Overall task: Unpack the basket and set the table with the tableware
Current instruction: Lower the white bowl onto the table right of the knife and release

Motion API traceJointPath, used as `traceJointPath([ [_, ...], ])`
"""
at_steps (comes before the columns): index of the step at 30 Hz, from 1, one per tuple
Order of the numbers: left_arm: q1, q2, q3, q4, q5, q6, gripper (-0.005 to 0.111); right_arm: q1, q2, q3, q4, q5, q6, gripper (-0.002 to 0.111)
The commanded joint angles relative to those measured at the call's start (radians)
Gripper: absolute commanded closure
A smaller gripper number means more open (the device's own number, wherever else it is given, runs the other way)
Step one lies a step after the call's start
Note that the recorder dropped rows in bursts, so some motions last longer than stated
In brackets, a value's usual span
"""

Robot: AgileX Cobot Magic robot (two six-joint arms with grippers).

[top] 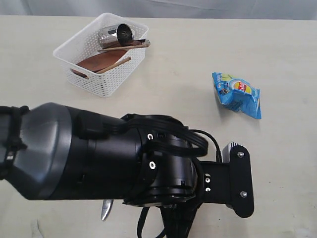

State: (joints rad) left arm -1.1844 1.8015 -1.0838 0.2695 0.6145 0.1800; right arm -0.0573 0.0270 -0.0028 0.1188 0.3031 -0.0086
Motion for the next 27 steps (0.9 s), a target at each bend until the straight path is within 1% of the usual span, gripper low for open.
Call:
traceJointPath([
  [1, 0.0, 0.0, 0.007, -0.013, 0.005, -0.009, 0.075, 0.004, -0.003, 0.003, -0.003, -0.006, -0.005, 0.108],
  [3, 0.0, 0.0, 0.007, -0.013, 0.015, -0.009, 0.067, 0.004, -0.003, 0.003, -0.003, -0.006, -0.005, 0.108],
  [5, 0.0, 0.0, 0.007, -0.013, 0.022, -0.009, 0.064, 0.004, -0.003, 0.003, -0.003, -0.006, -0.005, 0.108],
  [11, 0.0, -0.002, 0.007, -0.015, 0.042, -0.009, 0.063, 0.004, -0.003, 0.003, -0.003, -0.006, -0.005, 0.108],
  [16, 0.0, -0.024, 0.007, -0.015, 0.097, -0.009, 0.063, 0.004, -0.003, 0.003, -0.003, -0.006, -0.005, 0.108],
  [20, 0.0, -0.055, 0.007, -0.019, 0.094, -0.011, 0.062, 0.004, -0.003, 0.003, -0.003, -0.006, -0.005, 0.108],
  [24, 0.0, -0.098, 0.007, -0.019, 0.093, -0.02, 0.049, 0.004, -0.003, 0.003, -0.003, -0.006, -0.005, 0.108],
  [27, 0.0, -0.128, 0.007, -0.019, 0.095, -0.023, 0.043, 0.004, -0.003, 0.003, -0.003, -0.006, -0.005, 0.108],
])
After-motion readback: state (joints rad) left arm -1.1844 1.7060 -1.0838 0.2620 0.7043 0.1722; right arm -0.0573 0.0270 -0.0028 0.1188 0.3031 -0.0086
